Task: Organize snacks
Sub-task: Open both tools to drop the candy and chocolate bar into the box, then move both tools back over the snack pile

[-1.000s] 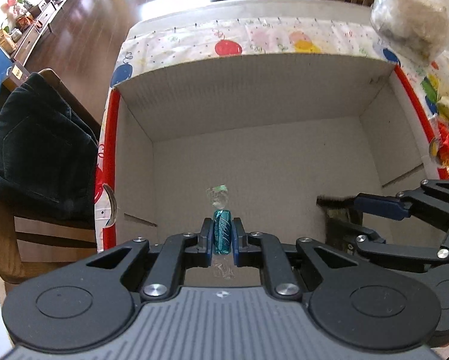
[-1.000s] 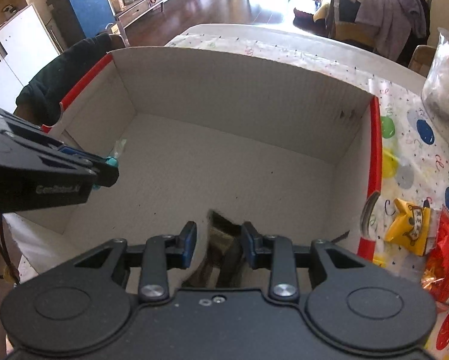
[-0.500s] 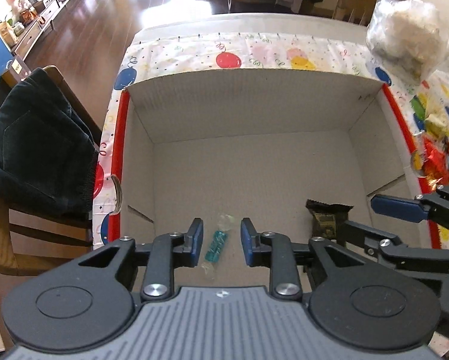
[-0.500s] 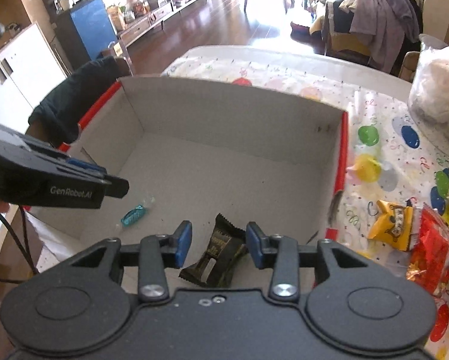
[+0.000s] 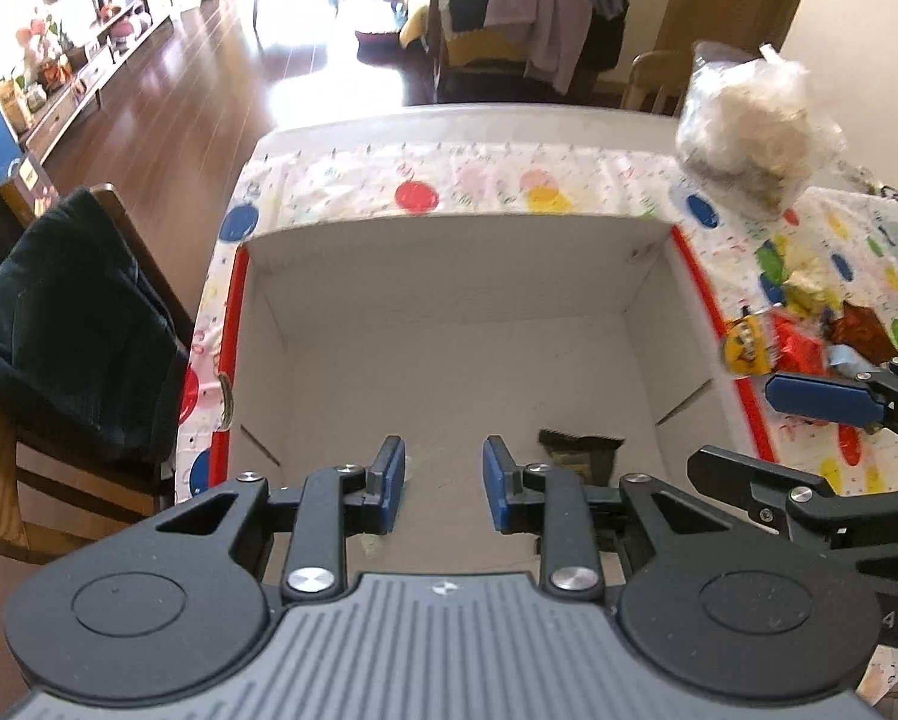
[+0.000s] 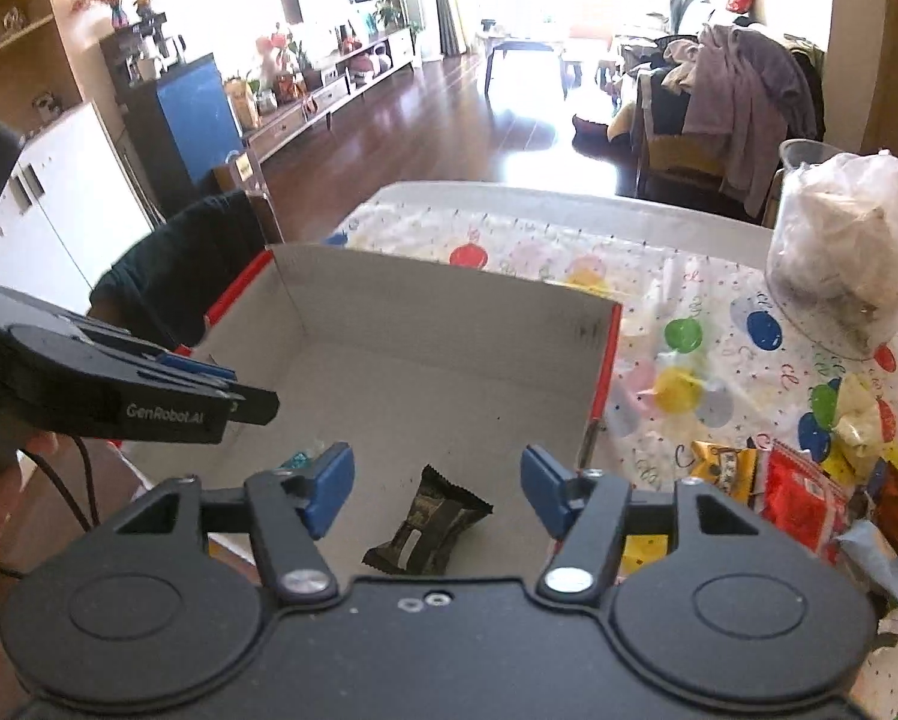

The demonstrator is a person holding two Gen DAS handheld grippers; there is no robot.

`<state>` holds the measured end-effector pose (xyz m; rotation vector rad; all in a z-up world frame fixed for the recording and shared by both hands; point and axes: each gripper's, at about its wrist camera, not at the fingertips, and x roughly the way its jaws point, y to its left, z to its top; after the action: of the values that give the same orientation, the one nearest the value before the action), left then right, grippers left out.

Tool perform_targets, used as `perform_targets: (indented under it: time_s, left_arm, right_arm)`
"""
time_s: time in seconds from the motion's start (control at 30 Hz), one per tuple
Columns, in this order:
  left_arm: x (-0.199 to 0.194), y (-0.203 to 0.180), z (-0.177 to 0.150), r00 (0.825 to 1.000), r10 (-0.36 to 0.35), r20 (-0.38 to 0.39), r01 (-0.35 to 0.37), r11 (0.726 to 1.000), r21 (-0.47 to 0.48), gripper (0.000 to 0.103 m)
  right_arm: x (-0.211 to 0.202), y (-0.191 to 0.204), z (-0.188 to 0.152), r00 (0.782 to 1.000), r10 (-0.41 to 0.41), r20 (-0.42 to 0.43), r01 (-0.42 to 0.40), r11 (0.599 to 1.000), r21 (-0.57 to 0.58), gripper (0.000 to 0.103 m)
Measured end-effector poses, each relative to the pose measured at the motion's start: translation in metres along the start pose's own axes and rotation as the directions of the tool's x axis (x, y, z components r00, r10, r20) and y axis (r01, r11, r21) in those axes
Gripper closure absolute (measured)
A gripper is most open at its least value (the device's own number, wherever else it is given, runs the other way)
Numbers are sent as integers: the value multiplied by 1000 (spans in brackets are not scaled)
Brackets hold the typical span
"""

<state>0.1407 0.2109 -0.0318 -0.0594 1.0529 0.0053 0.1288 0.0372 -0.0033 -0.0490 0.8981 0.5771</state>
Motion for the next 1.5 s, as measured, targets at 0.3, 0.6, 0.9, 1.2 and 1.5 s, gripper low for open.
perform_targets:
  time_s: [0.3, 0.6, 0.9, 1.2, 1.5]
  left_arm:
    - [-31, -36, -8, 994, -60, 92, 56, 997, 44, 61]
    - [-47, -88, -15, 978, -111, 176, 98, 992, 81, 28]
    - [-39, -153, -19, 968, -152, 202, 131, 985, 115, 19]
    - [-7, -215, -17, 971, -158, 181, 138, 983, 120, 18]
    - [37, -287, -12, 981, -105, 165, 66, 973, 223, 18]
  right_arm:
    - [-44, -26, -9, 996, 7, 89, -10, 999, 43, 19]
    - [-82, -79, -38, 992, -22, 123, 7, 993, 117, 7]
    - [-113, -138, -69, 987, -77, 141, 55, 987, 154, 0]
    - [-127, -207, -101, 982, -162, 96, 151, 982, 112, 0]
    - [-117, -280, -124, 980, -197, 39, 191, 975, 112, 0]
